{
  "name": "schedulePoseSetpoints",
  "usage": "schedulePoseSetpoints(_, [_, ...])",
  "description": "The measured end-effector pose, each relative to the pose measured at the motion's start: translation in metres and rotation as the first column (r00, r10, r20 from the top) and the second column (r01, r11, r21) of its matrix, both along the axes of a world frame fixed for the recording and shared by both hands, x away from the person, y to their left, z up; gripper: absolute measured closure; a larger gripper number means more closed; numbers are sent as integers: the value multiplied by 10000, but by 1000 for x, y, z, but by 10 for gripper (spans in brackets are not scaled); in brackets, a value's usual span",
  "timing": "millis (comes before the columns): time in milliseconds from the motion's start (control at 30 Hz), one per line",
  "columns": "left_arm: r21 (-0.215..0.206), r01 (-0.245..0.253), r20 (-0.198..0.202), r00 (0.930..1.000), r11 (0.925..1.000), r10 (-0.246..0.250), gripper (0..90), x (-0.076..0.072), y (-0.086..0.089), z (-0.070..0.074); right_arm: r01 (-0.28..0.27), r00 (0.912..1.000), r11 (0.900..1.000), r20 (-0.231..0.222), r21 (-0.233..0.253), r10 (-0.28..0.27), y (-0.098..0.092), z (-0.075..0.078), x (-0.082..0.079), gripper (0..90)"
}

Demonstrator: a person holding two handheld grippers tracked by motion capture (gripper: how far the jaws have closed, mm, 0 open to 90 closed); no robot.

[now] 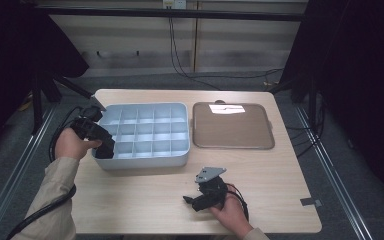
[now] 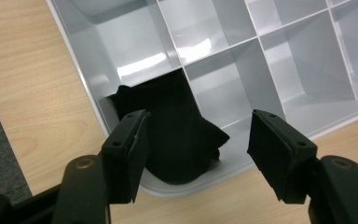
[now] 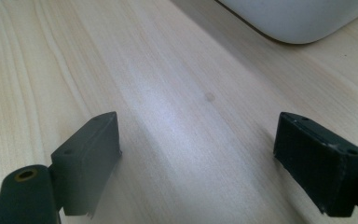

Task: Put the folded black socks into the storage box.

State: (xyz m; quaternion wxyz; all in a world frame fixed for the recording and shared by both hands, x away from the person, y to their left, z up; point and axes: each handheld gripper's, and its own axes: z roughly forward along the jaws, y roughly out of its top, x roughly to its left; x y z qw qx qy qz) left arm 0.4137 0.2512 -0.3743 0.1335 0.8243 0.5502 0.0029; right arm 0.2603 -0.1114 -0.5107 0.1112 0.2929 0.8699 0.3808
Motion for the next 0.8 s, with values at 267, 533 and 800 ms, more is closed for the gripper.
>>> schedulePoseSetpoints(267, [-84, 117, 3, 9999, 9999, -117, 351, -8, 0, 1, 5, 10000, 10000, -14, 0, -5, 0, 0, 0, 141])
schedulePoseSetpoints(533, [-176, 151, 46, 9999, 9997, -150, 298, -15, 3, 1, 5, 10000, 10000, -15, 1, -5, 0, 0, 0, 141])
schedulePoseSetpoints(800, [-318, 76, 27, 10000, 9995, -75, 256, -22, 10, 2, 5, 10000, 10000, -12, 0, -5, 0, 0, 0, 141])
